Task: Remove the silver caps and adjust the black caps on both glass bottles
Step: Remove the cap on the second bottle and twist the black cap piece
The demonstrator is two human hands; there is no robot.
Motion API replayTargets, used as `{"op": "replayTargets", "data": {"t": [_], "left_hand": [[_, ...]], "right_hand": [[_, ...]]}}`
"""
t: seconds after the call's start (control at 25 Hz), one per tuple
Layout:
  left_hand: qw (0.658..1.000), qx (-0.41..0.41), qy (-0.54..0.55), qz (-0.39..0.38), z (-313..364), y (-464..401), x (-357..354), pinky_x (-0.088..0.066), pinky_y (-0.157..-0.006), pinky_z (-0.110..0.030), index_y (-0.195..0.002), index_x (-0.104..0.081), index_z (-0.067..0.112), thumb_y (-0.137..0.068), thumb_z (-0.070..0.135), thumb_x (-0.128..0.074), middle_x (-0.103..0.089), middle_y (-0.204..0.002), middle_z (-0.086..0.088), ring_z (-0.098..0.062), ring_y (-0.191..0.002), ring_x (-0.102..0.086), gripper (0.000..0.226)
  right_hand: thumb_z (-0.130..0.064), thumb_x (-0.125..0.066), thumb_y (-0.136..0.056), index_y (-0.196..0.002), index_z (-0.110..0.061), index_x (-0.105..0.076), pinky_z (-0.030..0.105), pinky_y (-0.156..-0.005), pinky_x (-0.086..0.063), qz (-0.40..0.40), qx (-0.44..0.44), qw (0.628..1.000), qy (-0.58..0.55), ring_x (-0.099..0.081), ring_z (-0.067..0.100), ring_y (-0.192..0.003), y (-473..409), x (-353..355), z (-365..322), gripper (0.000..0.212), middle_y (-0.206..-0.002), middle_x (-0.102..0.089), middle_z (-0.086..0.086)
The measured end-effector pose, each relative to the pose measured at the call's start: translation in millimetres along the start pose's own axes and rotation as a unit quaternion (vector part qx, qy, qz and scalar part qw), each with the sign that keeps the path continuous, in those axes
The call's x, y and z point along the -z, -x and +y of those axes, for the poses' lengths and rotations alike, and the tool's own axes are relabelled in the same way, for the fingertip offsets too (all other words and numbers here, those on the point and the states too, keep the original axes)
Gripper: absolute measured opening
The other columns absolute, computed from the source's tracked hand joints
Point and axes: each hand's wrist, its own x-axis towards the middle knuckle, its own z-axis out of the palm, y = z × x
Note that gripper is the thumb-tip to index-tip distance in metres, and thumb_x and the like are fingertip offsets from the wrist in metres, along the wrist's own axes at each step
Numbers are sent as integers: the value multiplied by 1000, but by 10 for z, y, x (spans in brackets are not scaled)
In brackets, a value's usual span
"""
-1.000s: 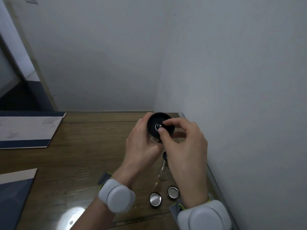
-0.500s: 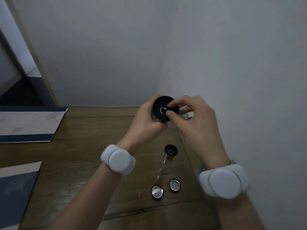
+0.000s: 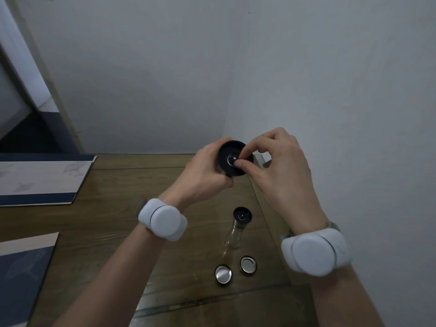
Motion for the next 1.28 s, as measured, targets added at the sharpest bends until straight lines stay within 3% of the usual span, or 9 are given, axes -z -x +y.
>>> {"op": "replayTargets", "data": {"t": [0.2,0.28,0.4,0.52,0.68,0.92,1.04,1.28], "left_hand": [[998,4,-7,65,-21,44,-120,-58,-85,-59,-106,-62,25,-69,17,-66,-72,-100,-4,-39,-100,-67,38],[995,16,-17,98,-3,63,-187,-58,-85,-57,-107,-61,27,-74,23,-64,-72,-102,-2,-37,-102,-67,34],[987,33,-57,144,-4,72,-242,-57,-82,-52,-107,-58,30,-81,34,-69,-70,-102,5,-28,-103,-64,28],[989,31,-61,129,-64,86,-222,-57,-81,-51,-108,-58,33,-80,33,-65,-70,-103,8,-26,-103,-64,29],[993,19,-71,97,-145,125,-233,-51,-75,-41,-108,-54,40,-78,29,-64,-68,-103,11,-22,-100,-64,33],[992,9,-96,78,-222,129,-274,-39,-69,-35,-108,-52,43,-72,33,-58,-55,-90,24,-12,-93,-55,38],[991,-3,-97,88,-247,125,-312,-40,-69,-35,-108,-53,41,-78,26,-66,-54,-90,23,-10,-92,-53,36],[991,-10,-95,93,-275,138,-310,-43,-70,-36,-111,-55,40,-82,24,-71,-54,-91,26,-9,-92,-52,37]], "right_hand": [[-40,-81,-79,-82,-32,-70,23,-68,-43,74,-44,996,6,-46,10,-109,97,-190,-40,14,-104,-52,-13],[-41,-79,-80,-80,-31,-69,23,-66,-40,122,-57,991,26,-44,11,-109,156,-295,-79,15,-107,-52,-12],[-41,-76,-83,-80,-31,-68,28,-73,-45,152,-73,986,18,-43,11,-112,210,-411,-123,14,-111,-52,-11],[-47,-75,-83,-80,-32,-67,26,-74,-45,120,-76,990,15,-43,10,-111,183,-377,-66,17,-109,-51,-12],[-55,-69,-81,-80,-32,-65,18,-58,-32,42,-41,994,93,-38,8,-105,125,-259,30,23,-100,-48,-12],[-52,-57,-90,-78,-30,-60,32,-65,-37,-70,-32,985,157,-37,15,-98,58,-205,33,25,-90,-46,-7],[-46,-55,-94,-78,-26,-60,34,-65,-39,-62,-50,984,160,-43,18,-98,72,-247,-20,26,-91,-49,-4],[-46,-54,-96,-80,-25,-62,21,-52,-21,-12,-77,988,135,-41,15,-91,151,-370,-85,28,-88,-48,-7]]}}
